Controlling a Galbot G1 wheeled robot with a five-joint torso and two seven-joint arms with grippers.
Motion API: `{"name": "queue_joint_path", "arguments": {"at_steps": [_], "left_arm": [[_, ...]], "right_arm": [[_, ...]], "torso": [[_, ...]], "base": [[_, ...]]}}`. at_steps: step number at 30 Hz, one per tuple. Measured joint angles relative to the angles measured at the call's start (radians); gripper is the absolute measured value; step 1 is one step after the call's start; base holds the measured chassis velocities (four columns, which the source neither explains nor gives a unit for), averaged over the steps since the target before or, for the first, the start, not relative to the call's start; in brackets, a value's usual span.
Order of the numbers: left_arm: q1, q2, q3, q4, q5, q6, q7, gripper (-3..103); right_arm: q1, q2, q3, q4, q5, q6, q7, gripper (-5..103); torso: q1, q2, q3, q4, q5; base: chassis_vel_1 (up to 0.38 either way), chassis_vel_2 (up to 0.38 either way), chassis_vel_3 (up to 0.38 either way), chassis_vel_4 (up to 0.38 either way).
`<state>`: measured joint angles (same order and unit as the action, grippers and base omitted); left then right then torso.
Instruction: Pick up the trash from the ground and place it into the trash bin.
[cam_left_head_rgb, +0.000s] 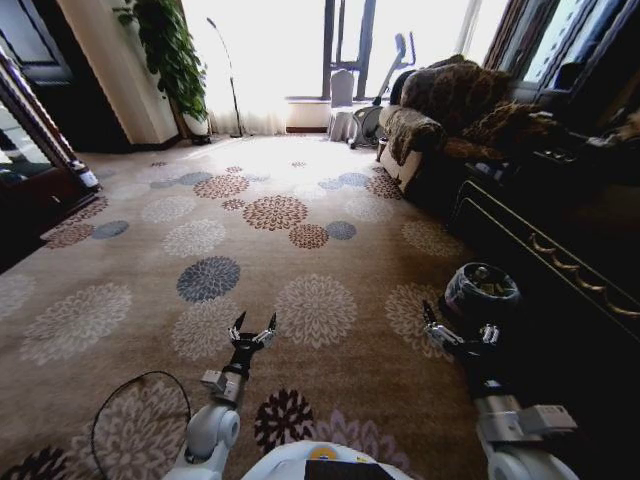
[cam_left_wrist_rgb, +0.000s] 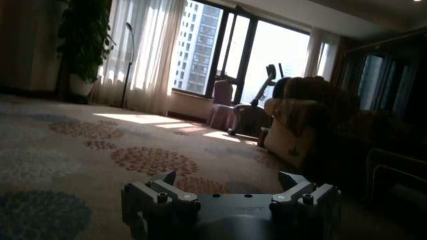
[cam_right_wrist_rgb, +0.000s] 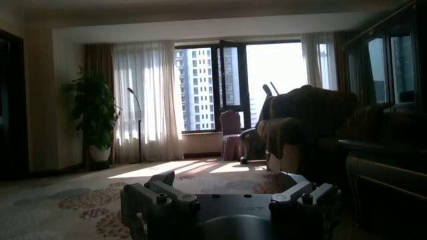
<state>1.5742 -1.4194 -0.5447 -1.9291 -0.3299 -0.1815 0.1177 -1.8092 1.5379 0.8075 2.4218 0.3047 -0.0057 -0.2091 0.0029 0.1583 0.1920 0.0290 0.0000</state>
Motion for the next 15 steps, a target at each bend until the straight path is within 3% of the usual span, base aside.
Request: {"name": "queue_joint_path", "arguments": {"at_steps": [15], "left_arm": [[0.000, 0.000, 0.000, 0.000, 0.000, 0.000, 0.000, 100]], "right_arm": [[0.000, 0.000, 0.000, 0.000, 0.000, 0.000, 0.000, 100]], "torso": [[0.000, 0.000, 0.000, -0.0001, 0.0000]], "base": [[0.000, 0.000, 0.000, 0.000]]}}
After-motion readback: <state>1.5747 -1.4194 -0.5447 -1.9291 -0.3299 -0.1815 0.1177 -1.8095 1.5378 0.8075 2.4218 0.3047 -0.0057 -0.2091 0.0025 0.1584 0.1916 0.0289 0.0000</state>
